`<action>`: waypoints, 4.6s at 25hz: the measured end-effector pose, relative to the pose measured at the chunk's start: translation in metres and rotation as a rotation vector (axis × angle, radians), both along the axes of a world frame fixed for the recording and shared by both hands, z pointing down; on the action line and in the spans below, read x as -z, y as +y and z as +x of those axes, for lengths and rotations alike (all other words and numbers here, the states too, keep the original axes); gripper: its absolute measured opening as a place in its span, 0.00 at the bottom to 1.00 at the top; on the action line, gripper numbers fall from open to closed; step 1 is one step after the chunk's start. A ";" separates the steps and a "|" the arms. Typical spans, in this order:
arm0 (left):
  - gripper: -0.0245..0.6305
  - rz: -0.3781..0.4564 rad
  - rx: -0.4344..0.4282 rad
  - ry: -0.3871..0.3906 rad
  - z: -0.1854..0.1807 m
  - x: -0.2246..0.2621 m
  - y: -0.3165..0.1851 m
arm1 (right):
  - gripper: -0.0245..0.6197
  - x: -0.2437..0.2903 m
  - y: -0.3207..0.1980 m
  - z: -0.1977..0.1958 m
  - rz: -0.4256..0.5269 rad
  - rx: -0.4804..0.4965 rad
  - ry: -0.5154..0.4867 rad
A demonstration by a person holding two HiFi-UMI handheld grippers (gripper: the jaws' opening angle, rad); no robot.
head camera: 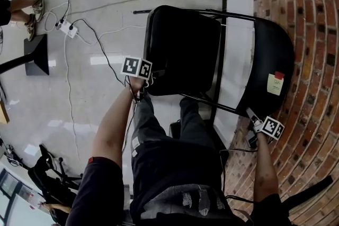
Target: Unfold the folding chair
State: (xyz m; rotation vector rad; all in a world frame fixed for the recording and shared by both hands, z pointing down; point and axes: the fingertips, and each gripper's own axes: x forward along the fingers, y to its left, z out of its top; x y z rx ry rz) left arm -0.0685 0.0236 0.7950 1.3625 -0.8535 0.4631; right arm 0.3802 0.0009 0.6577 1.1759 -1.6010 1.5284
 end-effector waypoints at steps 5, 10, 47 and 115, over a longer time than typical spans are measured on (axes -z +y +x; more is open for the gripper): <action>0.63 -0.024 0.013 -0.007 -0.004 -0.007 0.000 | 0.37 0.003 0.002 -0.007 0.003 -0.001 0.003; 0.66 -0.041 0.006 -0.067 -0.026 -0.016 0.007 | 0.34 0.008 0.009 -0.035 -0.002 0.034 -0.034; 0.76 0.016 0.047 0.026 -0.122 -0.081 0.032 | 0.27 0.032 0.049 -0.181 0.046 0.042 -0.004; 0.04 0.403 0.232 -0.546 -0.235 0.234 -0.017 | 0.31 0.130 -0.041 -0.206 0.416 0.057 0.198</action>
